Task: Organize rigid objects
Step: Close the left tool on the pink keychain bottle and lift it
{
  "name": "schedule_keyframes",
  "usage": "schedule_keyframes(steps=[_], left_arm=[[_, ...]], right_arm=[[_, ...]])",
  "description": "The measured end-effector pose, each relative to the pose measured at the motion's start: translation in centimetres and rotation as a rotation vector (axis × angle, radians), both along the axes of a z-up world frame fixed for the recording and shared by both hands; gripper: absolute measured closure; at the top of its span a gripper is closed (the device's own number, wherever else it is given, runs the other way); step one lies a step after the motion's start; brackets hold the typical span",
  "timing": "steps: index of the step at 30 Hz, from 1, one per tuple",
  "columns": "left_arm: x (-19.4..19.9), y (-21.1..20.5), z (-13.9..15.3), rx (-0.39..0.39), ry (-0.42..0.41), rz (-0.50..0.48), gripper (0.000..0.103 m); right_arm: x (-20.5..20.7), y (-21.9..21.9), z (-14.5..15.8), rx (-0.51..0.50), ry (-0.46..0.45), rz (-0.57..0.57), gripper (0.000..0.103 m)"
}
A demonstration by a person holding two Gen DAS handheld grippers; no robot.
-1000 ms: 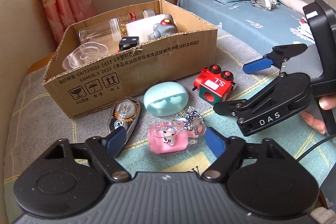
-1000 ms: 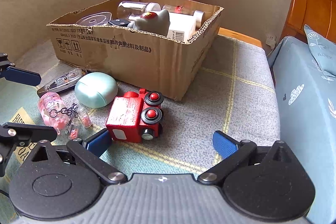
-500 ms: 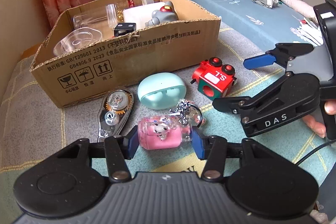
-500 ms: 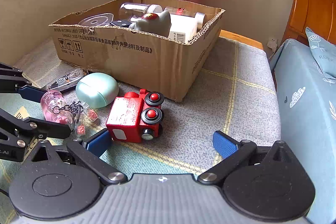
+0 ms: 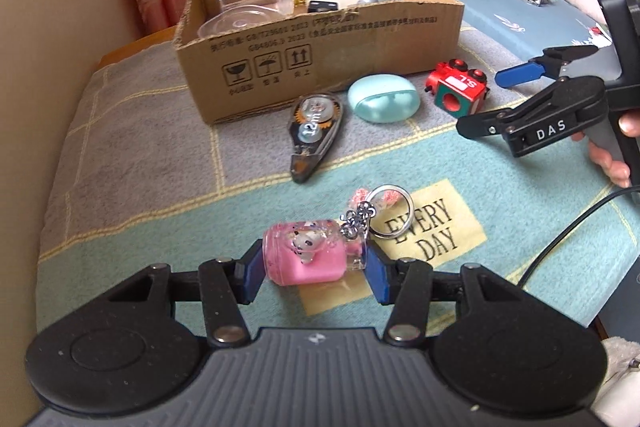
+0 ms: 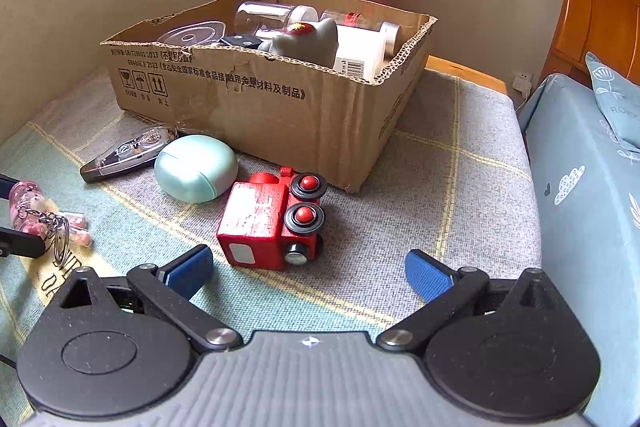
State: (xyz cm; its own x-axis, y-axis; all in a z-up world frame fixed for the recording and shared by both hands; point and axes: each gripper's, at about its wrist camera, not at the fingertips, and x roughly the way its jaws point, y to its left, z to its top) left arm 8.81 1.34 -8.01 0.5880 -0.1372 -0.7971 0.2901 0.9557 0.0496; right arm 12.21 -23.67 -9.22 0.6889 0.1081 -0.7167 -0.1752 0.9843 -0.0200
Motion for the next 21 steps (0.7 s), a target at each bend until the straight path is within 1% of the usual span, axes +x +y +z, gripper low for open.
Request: schedule_keyframes(steps=[2, 6, 11, 16, 21], left_arm=[[0.0, 0.5, -0.1, -0.009, -0.012, 0.024, 0.051], [0.4, 0.1, -0.5, -0.019, -0.03, 0.053, 0.049], [1.0, 0.3, -0.6, -0.044, -0.036, 0.064, 0.047], [0.7, 1.2, -0.6, -0.029, -0.04, 0.083, 0.046], [1.0, 1.2, -0.7, -0.042, -0.043, 0.099, 0.047]], right_arm=[[0.0, 0.2, 0.0, 0.0, 0.0, -0.003, 0.0], [0.1, 0.5, 0.1, 0.0, 0.003, -0.021, 0.0], [0.0, 0.8, 0.2, -0.002, 0.008, -0.036, 0.0], [0.1, 1.0, 0.2, -0.001, 0.006, -0.032, 0.0], [0.6, 1.6, 0.2, -0.001, 0.004, -0.027, 0.0]])
